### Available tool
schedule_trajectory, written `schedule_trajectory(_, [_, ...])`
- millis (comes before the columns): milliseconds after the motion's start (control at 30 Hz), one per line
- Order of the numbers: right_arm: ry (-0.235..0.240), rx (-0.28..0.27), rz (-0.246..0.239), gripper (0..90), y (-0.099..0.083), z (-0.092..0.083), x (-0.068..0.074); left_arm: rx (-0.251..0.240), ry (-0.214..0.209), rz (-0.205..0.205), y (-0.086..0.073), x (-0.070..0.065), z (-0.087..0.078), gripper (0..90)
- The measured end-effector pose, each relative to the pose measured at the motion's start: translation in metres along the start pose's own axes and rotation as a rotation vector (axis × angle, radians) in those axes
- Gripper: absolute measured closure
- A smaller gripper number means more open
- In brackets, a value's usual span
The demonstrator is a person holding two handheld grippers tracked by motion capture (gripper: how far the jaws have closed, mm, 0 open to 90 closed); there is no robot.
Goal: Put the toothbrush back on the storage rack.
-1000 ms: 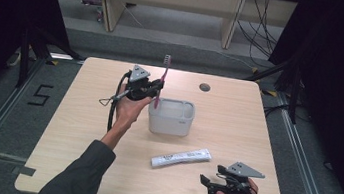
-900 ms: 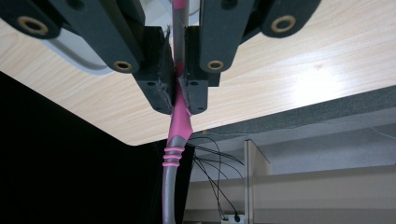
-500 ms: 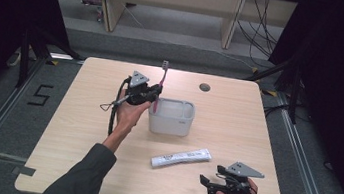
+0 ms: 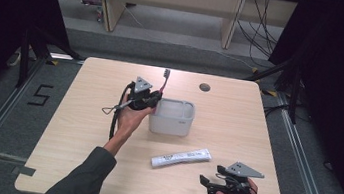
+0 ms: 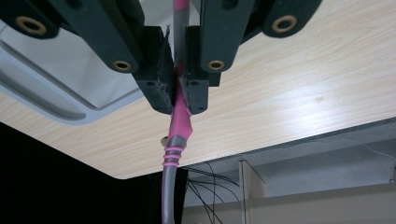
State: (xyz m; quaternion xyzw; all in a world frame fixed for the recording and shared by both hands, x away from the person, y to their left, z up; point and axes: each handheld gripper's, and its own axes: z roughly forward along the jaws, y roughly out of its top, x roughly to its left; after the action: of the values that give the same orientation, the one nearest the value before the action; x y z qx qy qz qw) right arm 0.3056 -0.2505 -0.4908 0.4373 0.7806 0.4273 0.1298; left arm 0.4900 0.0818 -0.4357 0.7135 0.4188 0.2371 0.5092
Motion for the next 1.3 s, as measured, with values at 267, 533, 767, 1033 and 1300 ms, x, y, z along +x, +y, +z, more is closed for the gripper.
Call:
schedule_trajectory(267, [-0.005,-0.005,-0.002,23.1,0.0,0.001,0.0,0.019,0.002,0.022,0.001,-0.002,-0.002,79.0])
schedule_trajectory(533, [0.002,-0.017,0.001,23.1,-0.001,0.002,0.0,0.024,0.026,0.023,0.004,-0.003,-0.008,63.9])
schedule_trajectory(767, [0.003,0.004,0.017,23.1,0.0,0.0,0.001,0.034,0.047,0.022,0.011,-0.002,-0.024,45.8])
schedule_trajectory(1033, [0.002,-0.001,0.014,23.1,0.001,0.0,0.0,0.066,0.021,0.009,0.013,-0.001,-0.054,33.2])
schedule_trajectory(1300, [-0.014,-0.018,-0.011,23.1,0.0,0.0,-0.002,0.129,-0.052,0.009,0.001,-0.006,-0.08,28.0])
